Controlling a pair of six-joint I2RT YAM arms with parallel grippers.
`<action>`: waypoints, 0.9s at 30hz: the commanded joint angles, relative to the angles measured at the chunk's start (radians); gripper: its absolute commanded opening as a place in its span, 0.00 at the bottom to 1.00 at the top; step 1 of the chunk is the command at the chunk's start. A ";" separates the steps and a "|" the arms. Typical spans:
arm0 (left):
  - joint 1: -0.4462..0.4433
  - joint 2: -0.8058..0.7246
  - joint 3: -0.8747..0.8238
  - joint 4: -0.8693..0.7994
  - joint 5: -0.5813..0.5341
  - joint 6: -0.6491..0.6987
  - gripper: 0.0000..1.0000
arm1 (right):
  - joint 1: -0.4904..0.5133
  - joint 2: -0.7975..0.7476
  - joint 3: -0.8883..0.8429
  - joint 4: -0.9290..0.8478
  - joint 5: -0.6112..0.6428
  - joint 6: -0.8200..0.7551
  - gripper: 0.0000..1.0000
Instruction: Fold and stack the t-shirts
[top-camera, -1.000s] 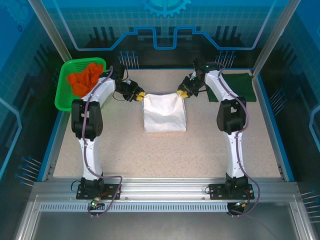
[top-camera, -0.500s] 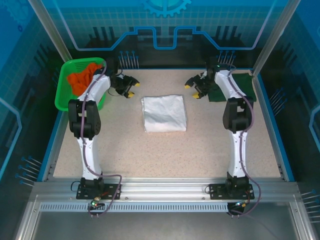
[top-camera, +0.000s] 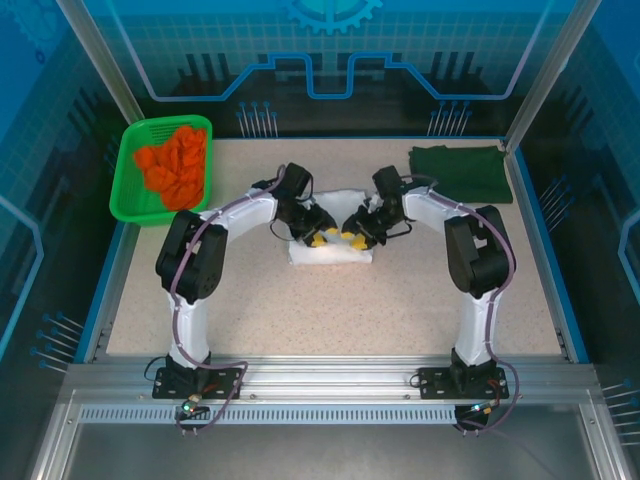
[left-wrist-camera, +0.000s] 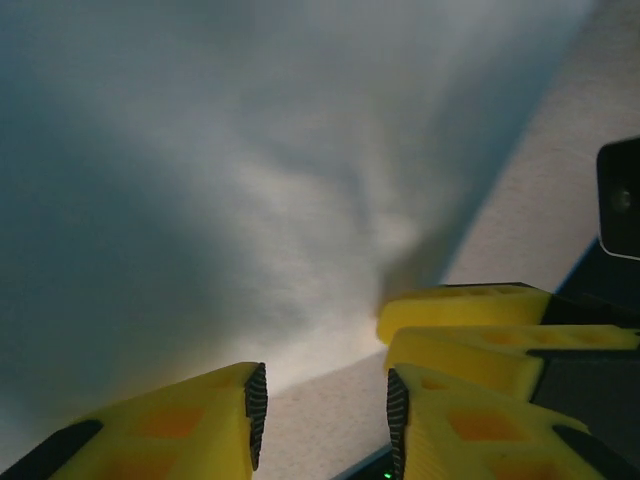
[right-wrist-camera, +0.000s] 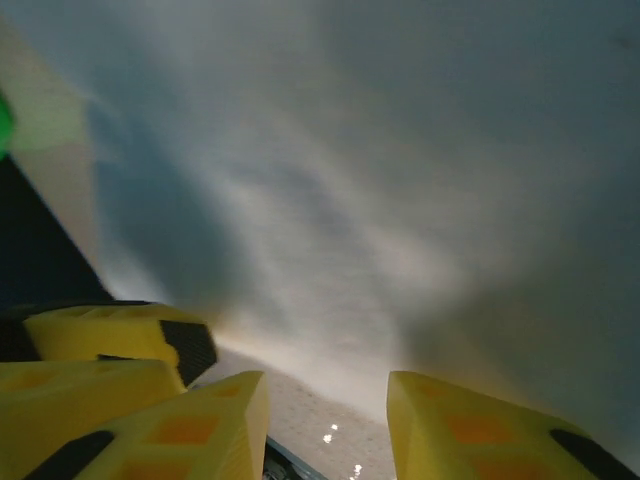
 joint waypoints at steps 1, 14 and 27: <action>0.026 0.020 -0.031 -0.016 -0.129 0.057 0.39 | -0.002 0.039 -0.022 0.038 0.040 -0.019 0.36; 0.091 -0.291 -0.553 -0.004 -0.191 0.132 0.42 | 0.078 -0.095 -0.341 0.191 0.056 -0.104 0.37; 0.053 -0.482 -0.426 0.038 0.049 0.184 0.24 | 0.069 -0.284 -0.364 0.295 -0.058 -0.103 0.20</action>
